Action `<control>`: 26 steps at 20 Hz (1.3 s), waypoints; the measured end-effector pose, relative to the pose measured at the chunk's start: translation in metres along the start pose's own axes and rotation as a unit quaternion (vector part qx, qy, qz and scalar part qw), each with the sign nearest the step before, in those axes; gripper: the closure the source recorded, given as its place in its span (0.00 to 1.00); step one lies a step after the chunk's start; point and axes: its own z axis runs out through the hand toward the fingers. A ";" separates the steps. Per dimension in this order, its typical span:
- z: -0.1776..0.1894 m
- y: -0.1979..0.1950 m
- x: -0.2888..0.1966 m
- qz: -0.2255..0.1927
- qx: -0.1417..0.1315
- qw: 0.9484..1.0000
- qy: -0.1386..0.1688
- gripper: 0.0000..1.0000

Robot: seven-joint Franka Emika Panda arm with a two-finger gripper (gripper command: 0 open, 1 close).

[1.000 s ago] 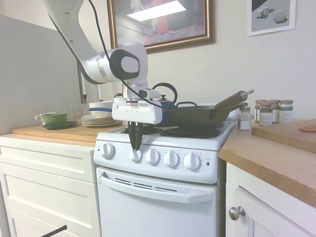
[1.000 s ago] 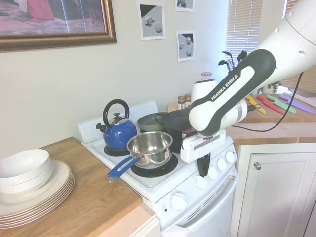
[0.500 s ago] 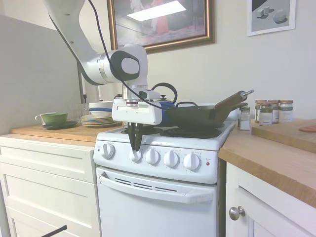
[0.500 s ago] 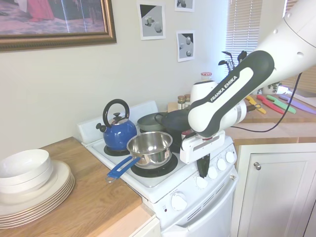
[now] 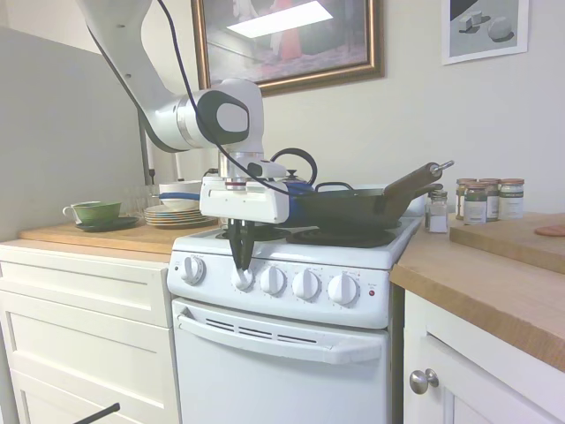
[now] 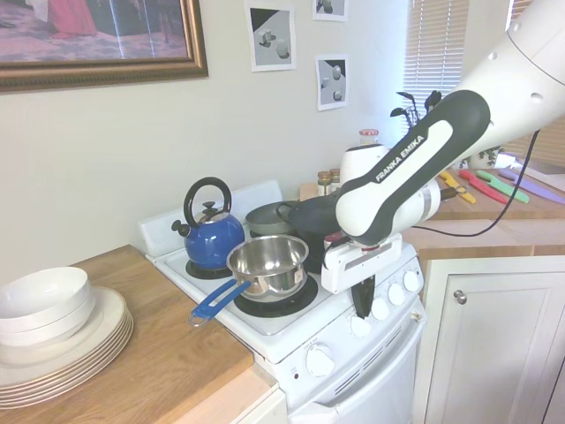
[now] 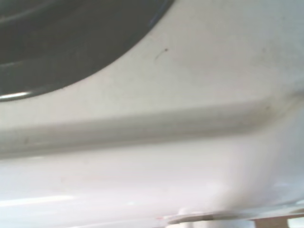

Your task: Turn on the stove on the bottom left

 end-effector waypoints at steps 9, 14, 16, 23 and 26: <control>-0.003 -0.005 -0.002 0.002 0.003 1.000 -0.004 1.00; -0.003 -0.009 0.002 0.005 0.000 1.000 -0.011 1.00; -0.002 -0.009 0.003 0.008 0.000 1.000 -0.016 1.00; 0.001 -0.009 0.006 0.016 0.003 0.999 -0.034 1.00; 0.005 -0.009 0.006 0.017 0.001 0.999 -0.040 1.00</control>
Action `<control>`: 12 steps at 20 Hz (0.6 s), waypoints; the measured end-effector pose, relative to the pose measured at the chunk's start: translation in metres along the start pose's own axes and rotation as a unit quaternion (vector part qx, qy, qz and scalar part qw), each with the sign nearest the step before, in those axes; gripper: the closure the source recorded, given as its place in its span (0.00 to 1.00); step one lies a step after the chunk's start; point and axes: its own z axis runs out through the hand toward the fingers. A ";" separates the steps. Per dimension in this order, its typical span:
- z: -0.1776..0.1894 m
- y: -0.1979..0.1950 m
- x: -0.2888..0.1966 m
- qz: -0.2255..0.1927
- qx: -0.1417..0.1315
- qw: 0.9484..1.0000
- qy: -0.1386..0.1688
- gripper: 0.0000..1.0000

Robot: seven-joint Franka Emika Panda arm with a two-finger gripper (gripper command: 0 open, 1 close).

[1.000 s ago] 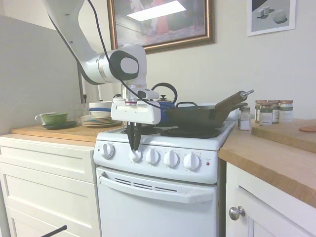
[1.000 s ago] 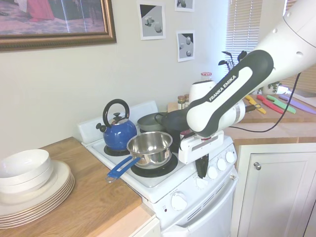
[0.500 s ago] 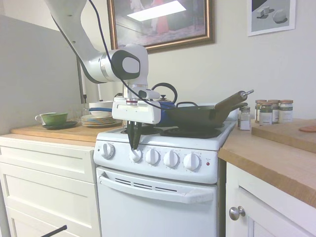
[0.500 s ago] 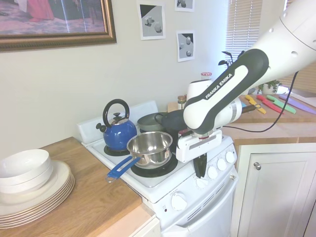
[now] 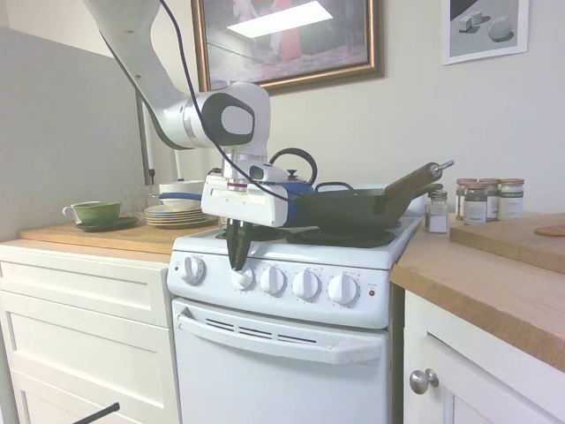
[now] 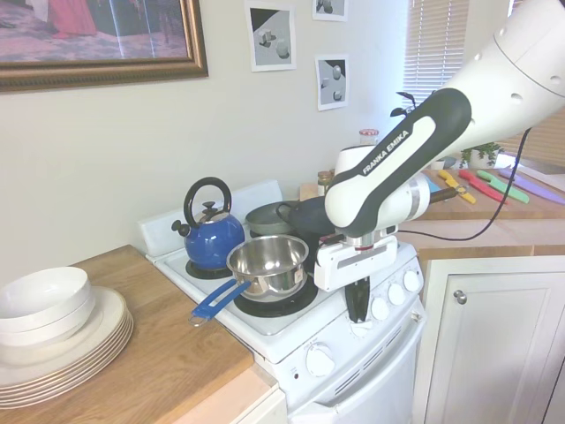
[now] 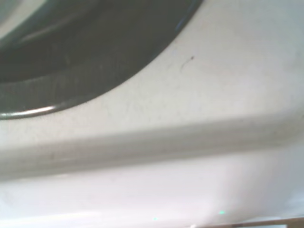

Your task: Turn on the stove on the bottom left

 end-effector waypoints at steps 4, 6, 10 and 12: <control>0.001 0.000 0.000 0.000 0.000 1.000 -0.002 1.00; 0.001 0.000 0.000 -0.001 0.001 1.000 -0.003 1.00; 0.002 0.001 0.001 -0.003 0.003 1.000 -0.005 1.00; 0.002 0.001 0.001 -0.004 0.003 1.000 -0.006 1.00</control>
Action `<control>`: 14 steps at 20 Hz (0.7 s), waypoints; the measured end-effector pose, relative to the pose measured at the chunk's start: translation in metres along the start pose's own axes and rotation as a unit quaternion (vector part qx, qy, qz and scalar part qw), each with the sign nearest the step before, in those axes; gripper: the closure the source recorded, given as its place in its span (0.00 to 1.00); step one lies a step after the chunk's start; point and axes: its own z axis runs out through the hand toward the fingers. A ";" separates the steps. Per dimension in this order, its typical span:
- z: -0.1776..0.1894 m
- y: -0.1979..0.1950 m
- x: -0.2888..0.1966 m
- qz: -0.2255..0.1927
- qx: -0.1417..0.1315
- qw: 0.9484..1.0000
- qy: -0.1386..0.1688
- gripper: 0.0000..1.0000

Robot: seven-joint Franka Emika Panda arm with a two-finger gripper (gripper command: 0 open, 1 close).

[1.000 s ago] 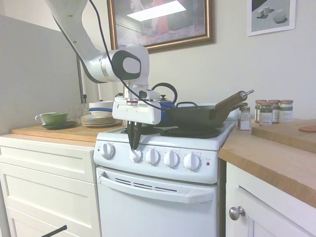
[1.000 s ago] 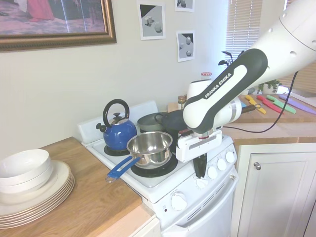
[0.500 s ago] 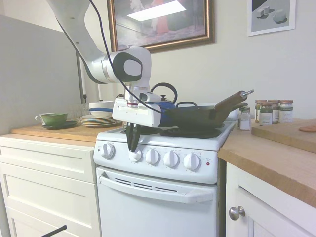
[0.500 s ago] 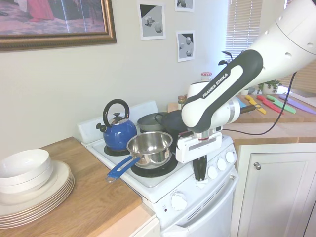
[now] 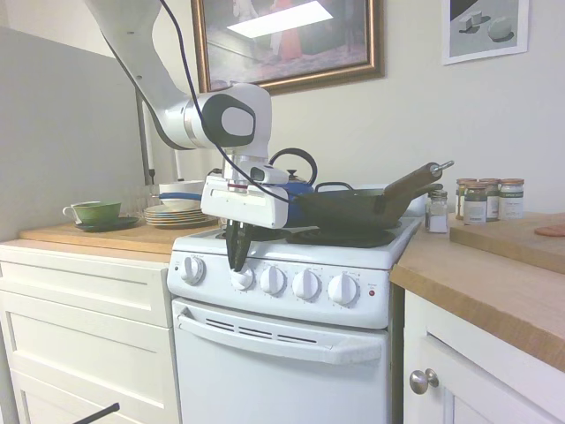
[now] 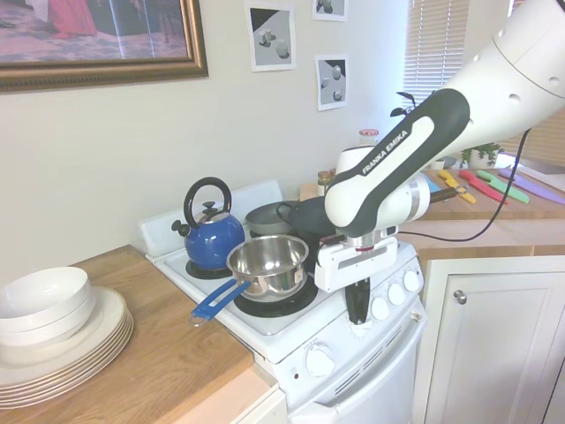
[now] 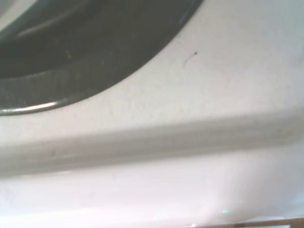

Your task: Turn on the stove on the bottom left

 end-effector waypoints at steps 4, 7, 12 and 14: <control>0.003 0.000 0.000 -0.002 -0.002 1.000 -0.002 1.00; 0.016 -0.003 -0.003 -0.006 -0.012 1.000 -0.010 1.00; 0.033 -0.002 -0.004 -0.006 -0.023 1.000 -0.019 1.00; 0.033 -0.002 -0.004 -0.006 -0.023 1.000 -0.019 1.00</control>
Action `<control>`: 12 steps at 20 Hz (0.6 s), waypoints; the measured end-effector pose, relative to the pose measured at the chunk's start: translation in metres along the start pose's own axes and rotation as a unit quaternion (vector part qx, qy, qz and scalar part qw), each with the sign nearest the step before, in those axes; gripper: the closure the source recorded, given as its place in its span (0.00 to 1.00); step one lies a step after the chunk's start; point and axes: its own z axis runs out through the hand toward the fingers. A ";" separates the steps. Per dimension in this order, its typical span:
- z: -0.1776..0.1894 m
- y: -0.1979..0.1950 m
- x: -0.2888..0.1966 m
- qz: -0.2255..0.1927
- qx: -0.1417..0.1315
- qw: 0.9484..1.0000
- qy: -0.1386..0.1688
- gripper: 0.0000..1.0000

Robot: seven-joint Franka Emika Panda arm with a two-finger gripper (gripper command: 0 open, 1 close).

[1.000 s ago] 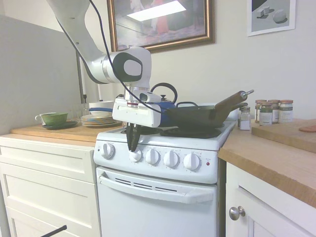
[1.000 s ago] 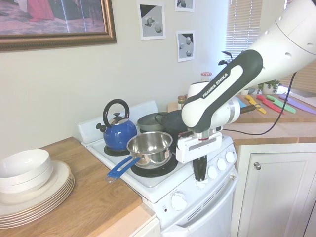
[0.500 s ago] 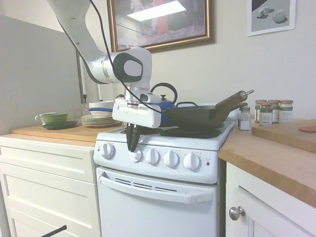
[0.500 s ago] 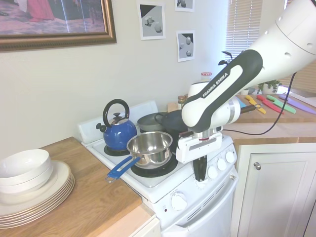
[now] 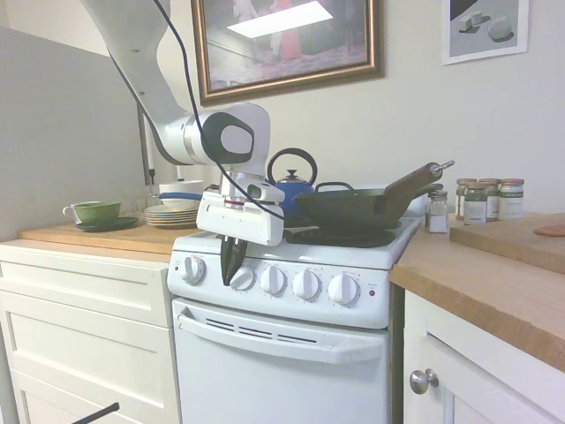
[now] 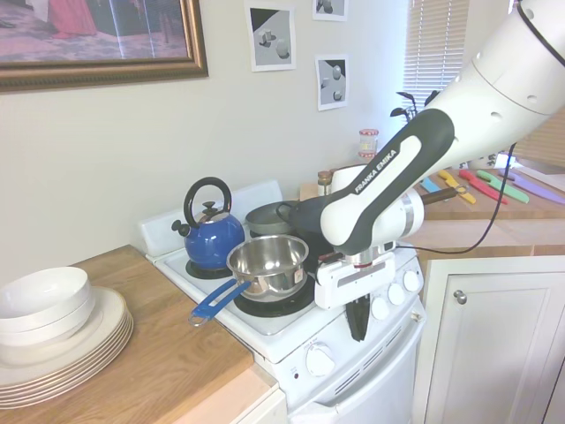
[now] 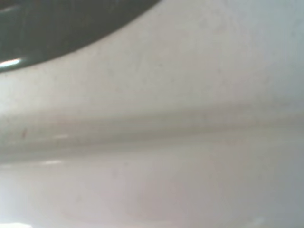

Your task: Turn on the stove on the bottom left

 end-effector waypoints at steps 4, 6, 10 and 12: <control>0.003 0.000 0.001 0.000 -0.002 1.000 0.000 1.00; 0.006 -0.002 -0.001 0.000 -0.005 1.000 0.004 1.00; 0.011 -0.006 -0.006 0.002 -0.016 1.000 0.020 1.00; 0.011 -0.006 -0.006 0.004 -0.017 1.000 0.021 1.00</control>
